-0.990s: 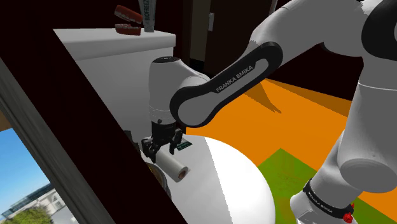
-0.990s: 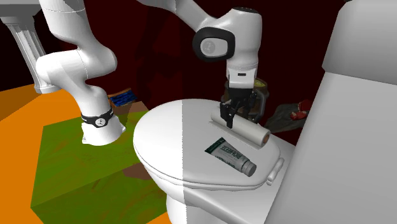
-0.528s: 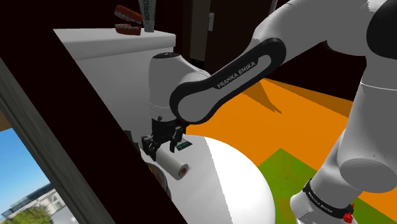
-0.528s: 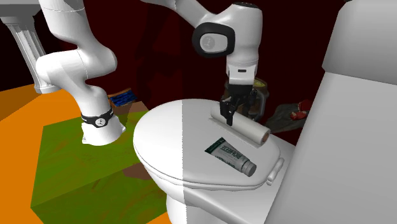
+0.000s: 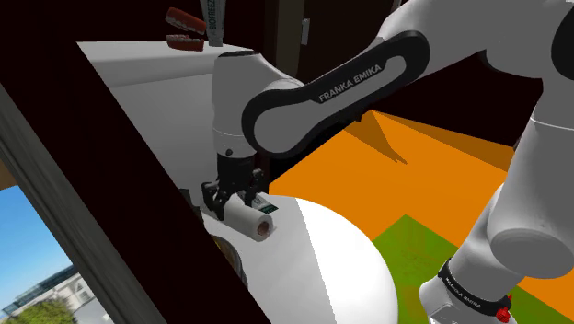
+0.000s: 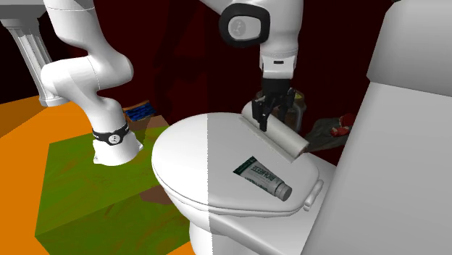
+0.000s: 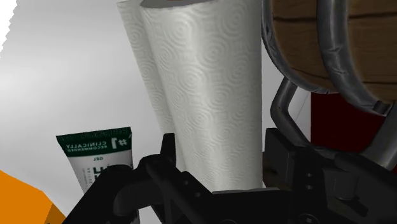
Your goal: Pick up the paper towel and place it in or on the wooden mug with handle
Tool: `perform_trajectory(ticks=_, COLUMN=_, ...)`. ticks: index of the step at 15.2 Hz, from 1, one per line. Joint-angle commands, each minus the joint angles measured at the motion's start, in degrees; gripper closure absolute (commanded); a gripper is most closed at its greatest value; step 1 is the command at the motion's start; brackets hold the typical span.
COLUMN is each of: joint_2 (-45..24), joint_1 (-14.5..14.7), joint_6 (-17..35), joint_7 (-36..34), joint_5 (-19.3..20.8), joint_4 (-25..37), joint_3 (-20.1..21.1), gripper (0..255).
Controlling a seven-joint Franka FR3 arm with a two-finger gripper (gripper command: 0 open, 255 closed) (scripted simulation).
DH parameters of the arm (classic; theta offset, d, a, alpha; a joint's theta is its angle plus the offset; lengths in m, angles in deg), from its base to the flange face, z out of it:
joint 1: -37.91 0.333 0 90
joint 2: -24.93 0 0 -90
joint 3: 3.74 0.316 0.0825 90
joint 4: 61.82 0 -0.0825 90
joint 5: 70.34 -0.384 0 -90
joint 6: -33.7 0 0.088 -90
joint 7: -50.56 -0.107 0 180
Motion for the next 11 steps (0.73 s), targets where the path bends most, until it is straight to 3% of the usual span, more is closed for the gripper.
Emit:
perform_trajectory(ticks=1, joint_2=1.0, joint_1=-0.23, joint_6=-1.44, joint_7=0.49, joint_5=-0.73, joint_4=0.6, joint_3=0.14, gripper=255)
perform_trajectory(ticks=11, joint_2=4.2, joint_1=-0.75, joint_6=-8.63, joint_7=1.78, joint_5=-2.95, joint_4=5.14, joint_3=0.43, gripper=255)
